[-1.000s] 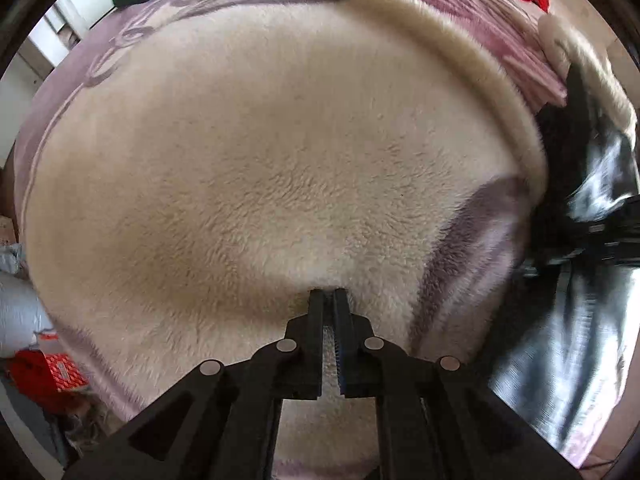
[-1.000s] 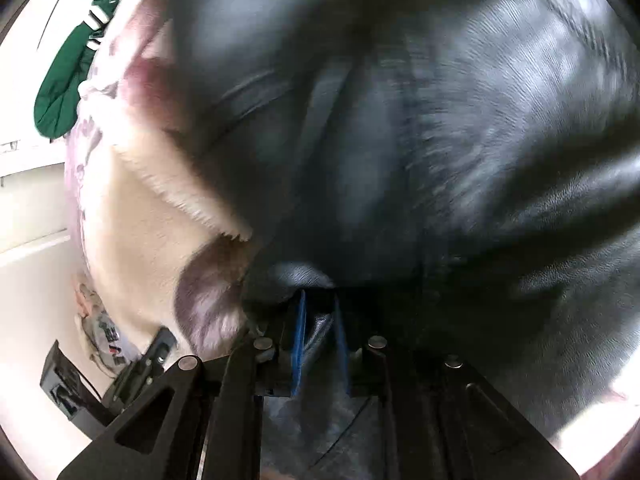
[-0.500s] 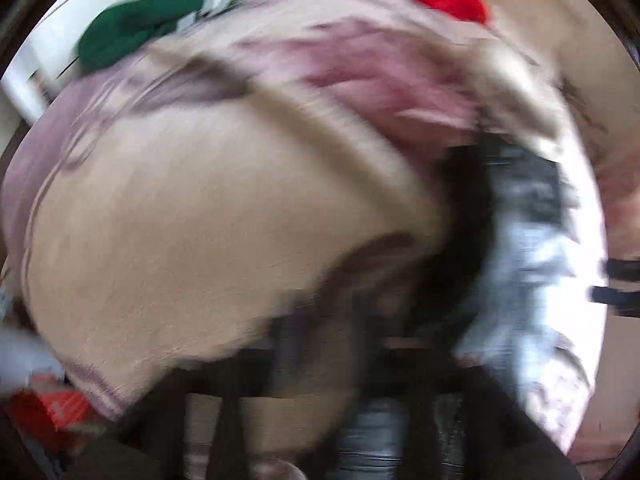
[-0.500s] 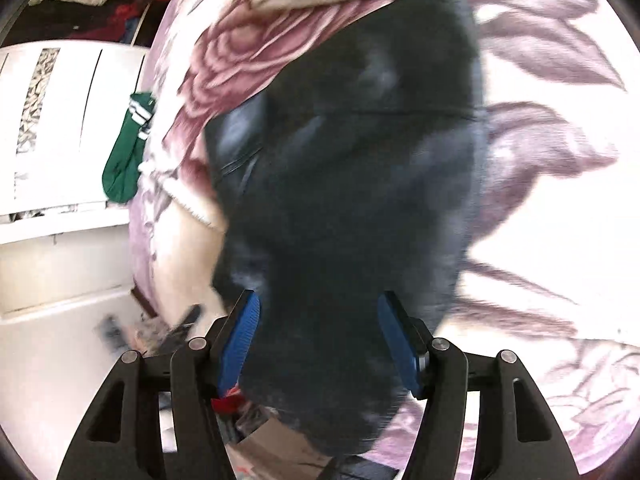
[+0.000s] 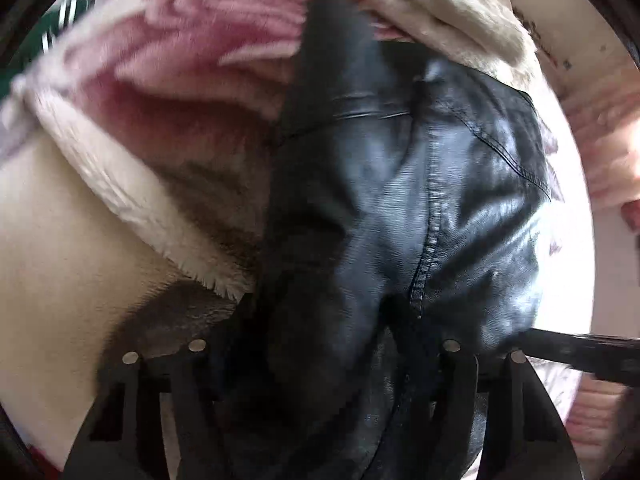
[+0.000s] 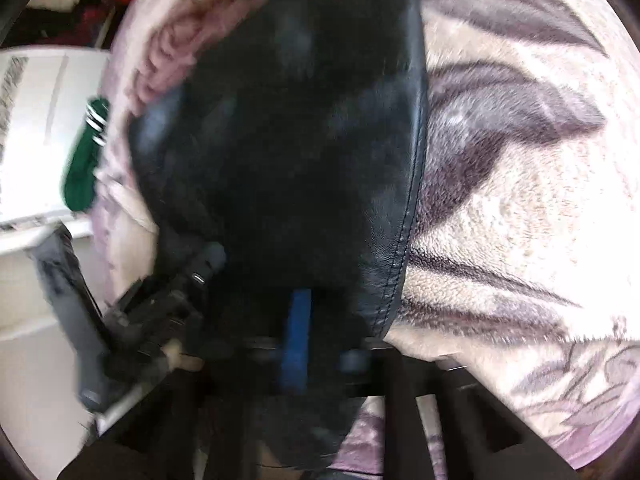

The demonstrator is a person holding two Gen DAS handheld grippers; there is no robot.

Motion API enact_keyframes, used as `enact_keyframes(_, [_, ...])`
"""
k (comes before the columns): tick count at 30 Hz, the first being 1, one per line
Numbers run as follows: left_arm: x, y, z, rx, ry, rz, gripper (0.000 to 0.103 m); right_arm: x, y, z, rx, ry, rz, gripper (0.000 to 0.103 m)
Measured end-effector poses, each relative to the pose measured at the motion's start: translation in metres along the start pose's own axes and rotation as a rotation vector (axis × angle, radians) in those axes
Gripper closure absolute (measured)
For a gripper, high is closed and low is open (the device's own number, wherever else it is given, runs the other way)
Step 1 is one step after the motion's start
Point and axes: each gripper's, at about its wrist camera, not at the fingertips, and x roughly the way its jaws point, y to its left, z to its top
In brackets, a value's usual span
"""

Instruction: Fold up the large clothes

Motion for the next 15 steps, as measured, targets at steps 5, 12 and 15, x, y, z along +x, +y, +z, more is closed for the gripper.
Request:
enact_keyframes(5, [0.007, 0.015, 0.007, -0.02, 0.037, -0.03, 0.036, 0.049, -0.013, 0.02, 0.046, 0.026, -0.056, 0.103])
enact_keyframes(12, [-0.068, 0.028, -0.016, -0.009, -0.03, 0.005, 0.038, -0.001, -0.023, -0.008, 0.101, 0.065, 0.148, 0.098])
enact_keyframes(15, [-0.048, 0.042, -0.024, -0.057, -0.017, 0.079, 0.037, 0.003, -0.023, -0.033, 0.103, 0.075, 0.178, 0.098])
